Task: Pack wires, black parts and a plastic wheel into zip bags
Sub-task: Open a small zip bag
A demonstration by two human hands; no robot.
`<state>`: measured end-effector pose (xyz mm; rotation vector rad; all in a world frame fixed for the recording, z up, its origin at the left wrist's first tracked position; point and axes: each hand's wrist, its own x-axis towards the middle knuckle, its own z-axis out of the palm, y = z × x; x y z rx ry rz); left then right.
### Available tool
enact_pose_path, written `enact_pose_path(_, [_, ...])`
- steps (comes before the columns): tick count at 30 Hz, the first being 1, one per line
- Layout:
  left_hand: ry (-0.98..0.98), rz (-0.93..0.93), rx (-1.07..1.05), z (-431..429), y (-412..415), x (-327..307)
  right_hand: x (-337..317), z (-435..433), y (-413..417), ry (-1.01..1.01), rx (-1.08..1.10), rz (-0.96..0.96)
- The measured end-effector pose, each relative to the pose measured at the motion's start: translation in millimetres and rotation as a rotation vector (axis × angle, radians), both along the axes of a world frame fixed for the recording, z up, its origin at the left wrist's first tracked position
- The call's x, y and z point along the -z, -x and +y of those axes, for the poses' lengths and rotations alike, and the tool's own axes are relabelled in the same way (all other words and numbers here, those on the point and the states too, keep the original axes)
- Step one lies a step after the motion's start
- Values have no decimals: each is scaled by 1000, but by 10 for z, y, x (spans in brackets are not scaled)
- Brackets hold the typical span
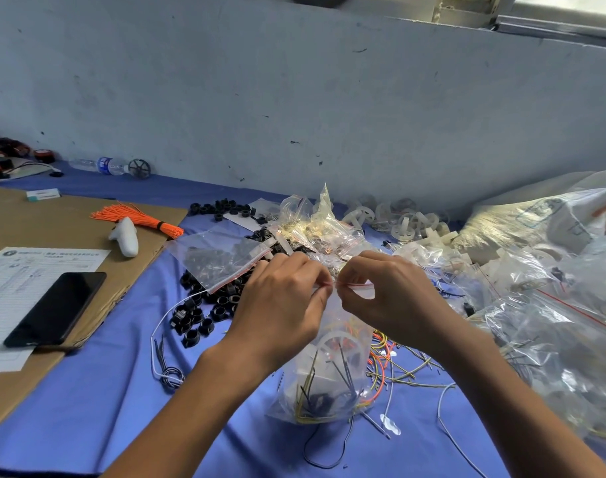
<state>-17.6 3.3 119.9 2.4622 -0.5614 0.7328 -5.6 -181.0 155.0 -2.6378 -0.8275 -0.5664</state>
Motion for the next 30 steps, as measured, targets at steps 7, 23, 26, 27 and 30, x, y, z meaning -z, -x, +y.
enact_pose_path(7, [20,17,4,-30,-20,14,18,-71,-20,-50,-15,43])
enact_pose_path(23, [60,6,34,43,-30,34,-26,-452,10,-161,7,-6])
enact_pose_path(26, [54,20,36,53,-20,37,-19,-596,48,-189,43,-2])
enact_pose_path(27, [51,25,39,43,-16,30,-11,-645,61,-197,57,0])
enact_pose_path(30, [57,53,27,61,-26,15,1,-844,103,-219,141,-33])
